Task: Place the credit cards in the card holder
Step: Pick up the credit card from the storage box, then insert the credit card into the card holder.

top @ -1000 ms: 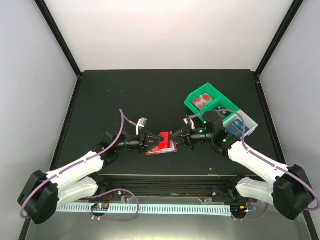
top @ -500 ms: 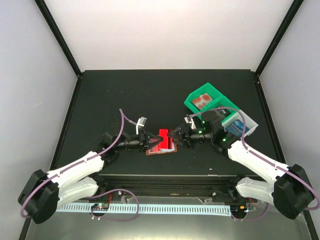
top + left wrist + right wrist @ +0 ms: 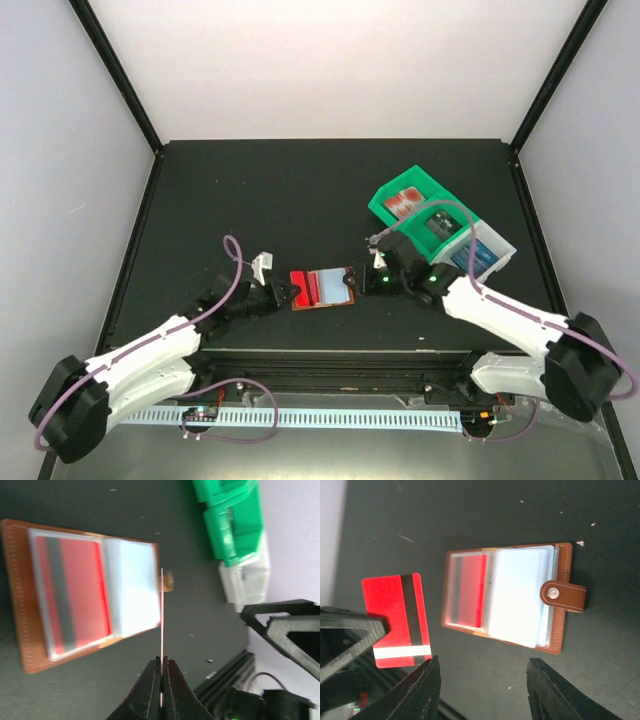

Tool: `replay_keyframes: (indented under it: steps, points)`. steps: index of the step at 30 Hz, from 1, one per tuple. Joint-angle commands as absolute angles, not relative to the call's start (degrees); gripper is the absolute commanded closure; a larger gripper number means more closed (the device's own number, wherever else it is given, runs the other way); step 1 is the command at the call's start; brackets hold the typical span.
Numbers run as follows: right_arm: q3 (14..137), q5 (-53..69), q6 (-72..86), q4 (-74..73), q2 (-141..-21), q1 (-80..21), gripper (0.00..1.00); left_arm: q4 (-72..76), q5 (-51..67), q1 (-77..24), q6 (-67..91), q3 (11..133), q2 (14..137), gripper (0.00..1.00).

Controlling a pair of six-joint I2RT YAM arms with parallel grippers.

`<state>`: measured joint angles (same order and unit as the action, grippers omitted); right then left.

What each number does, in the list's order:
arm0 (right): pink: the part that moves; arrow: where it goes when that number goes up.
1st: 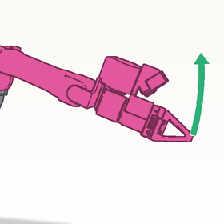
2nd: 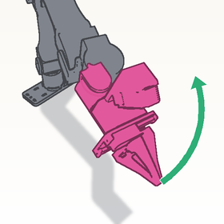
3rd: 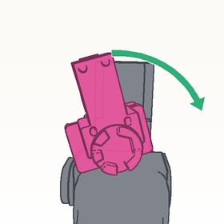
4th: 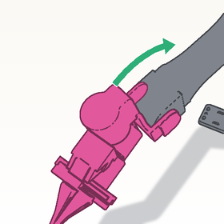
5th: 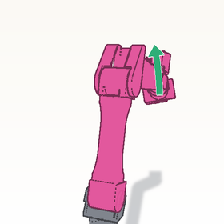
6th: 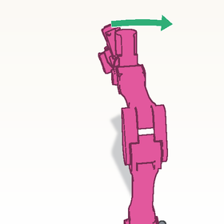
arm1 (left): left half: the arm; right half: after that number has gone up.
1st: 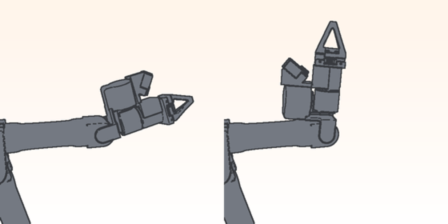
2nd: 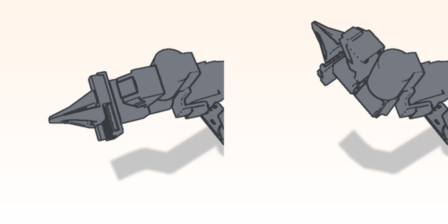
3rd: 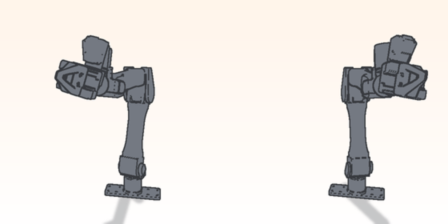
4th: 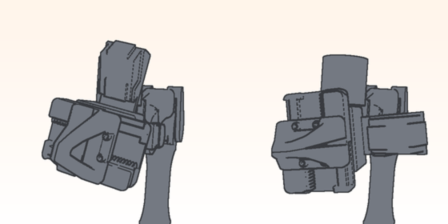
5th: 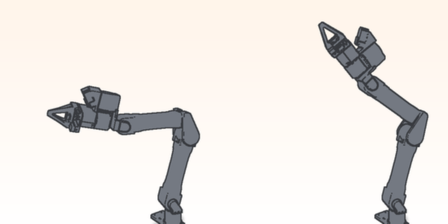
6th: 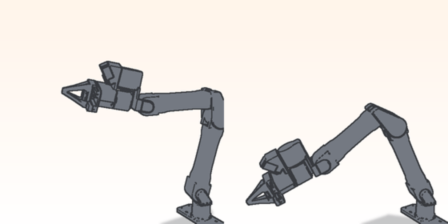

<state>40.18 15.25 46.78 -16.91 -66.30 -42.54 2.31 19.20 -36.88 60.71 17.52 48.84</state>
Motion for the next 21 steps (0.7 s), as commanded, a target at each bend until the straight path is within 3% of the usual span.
replay_keyframes:
  steps: [1,9,21]
  points:
    - [46.1,-1.2,39.7,-24.0,-74.0,-48.3,0.51,3.4,15.1,-37.0,57.9,18.0,55.3,0.99]
    - [53.8,-9.2,39.1,-27.7,-89.2,-54.9,0.50,12.2,18.5,-36.5,58.3,19.5,65.1,0.98]
    - [58.7,-16.0,40.1,-32.4,-99.2,-56.6,0.51,21.7,22.8,-35.1,59.5,18.8,71.7,0.98]
